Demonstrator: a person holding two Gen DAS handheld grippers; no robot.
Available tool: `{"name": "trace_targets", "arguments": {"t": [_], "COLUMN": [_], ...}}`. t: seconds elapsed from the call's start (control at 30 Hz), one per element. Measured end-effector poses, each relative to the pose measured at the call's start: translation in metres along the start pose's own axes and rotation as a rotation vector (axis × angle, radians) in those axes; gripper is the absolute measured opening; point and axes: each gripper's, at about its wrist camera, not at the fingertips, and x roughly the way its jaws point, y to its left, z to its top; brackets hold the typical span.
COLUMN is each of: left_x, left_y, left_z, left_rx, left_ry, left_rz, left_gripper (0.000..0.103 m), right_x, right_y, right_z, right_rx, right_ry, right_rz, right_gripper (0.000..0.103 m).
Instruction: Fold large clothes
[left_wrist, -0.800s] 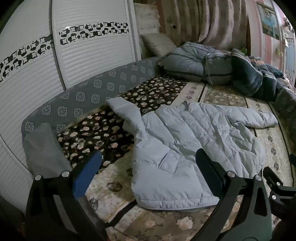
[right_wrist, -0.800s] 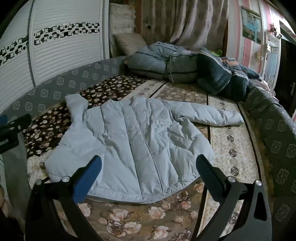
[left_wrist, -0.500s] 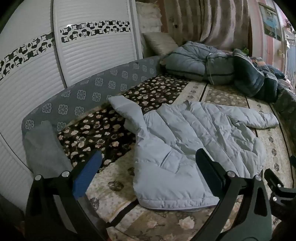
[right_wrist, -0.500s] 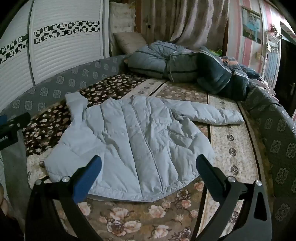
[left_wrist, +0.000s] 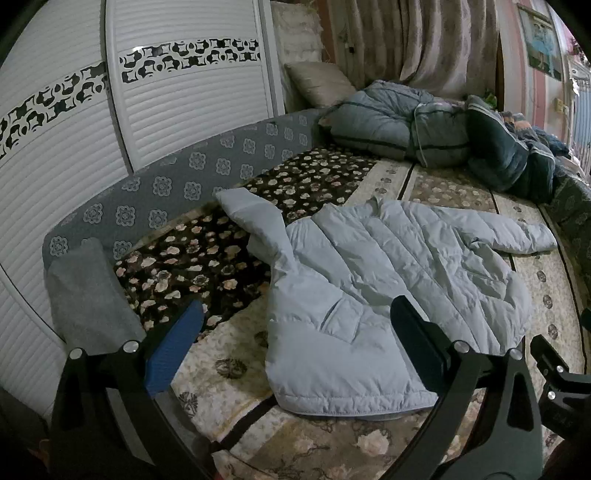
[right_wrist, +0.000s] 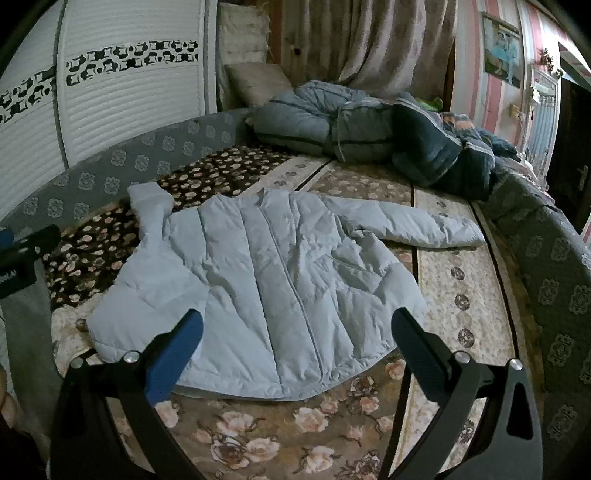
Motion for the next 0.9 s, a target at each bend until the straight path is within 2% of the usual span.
{"name": "trace_targets", "arguments": {"t": [0.9], "left_x": [-0.0009], "left_y": [0.0006], "left_z": [0.0018], "left_rx": [-0.003], "left_ry": [0.002], "left_rz": [-0.008], "left_gripper": [0.100], "right_x": [0.0008], "right_y": [-0.0086], "right_z": [-0.0024], "right_rx": [0.007], "right_ry": [-0.002], "right_rz": [-0.011], "right_gripper": [0.101]}}
